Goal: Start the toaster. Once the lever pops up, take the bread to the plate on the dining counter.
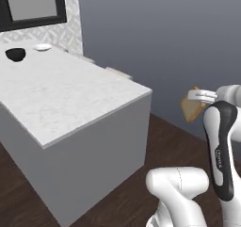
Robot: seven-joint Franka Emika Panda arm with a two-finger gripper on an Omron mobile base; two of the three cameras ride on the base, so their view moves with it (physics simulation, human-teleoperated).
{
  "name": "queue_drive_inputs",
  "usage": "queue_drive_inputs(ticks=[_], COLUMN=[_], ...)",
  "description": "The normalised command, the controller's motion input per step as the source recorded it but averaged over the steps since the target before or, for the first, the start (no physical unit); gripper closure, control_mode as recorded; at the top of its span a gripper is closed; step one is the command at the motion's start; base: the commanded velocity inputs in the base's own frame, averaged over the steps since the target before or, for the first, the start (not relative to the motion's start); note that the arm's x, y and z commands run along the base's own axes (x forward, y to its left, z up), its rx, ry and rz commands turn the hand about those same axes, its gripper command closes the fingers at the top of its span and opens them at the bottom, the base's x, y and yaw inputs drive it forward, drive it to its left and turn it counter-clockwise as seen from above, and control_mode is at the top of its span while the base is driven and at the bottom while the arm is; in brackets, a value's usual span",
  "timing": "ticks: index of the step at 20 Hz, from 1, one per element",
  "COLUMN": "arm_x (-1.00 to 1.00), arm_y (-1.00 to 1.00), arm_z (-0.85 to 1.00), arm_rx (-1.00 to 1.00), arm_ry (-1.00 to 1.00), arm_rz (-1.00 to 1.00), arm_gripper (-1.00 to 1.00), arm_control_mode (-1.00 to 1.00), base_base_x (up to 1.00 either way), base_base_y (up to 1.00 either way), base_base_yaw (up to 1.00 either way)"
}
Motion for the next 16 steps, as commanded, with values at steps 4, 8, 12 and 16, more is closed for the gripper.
queue_drive_inputs(ticks=[4, 8, 12, 16], arm_x=[0.0, 0.0, 0.0, 0.0], arm_y=[0.0, 0.0, 0.0, 0.0], arm_z=[0.0, 0.0, 0.0, 0.0], arm_rx=[0.0, 0.0, 0.0, 0.0], arm_ry=[0.0, 0.0, 0.0, 0.0], arm_rz=[0.0, 0.0, 0.0, 0.0], arm_gripper=[1.0, 1.0, 1.0, 1.0], arm_control_mode=[1.0, 1.0, 1.0, 1.0], base_base_x=[1.0, 1.0, 1.0, 1.0], base_base_y=[-0.74, -0.76, -0.7, -0.52], base_base_yaw=[0.14, 0.13, 0.19, 0.33])
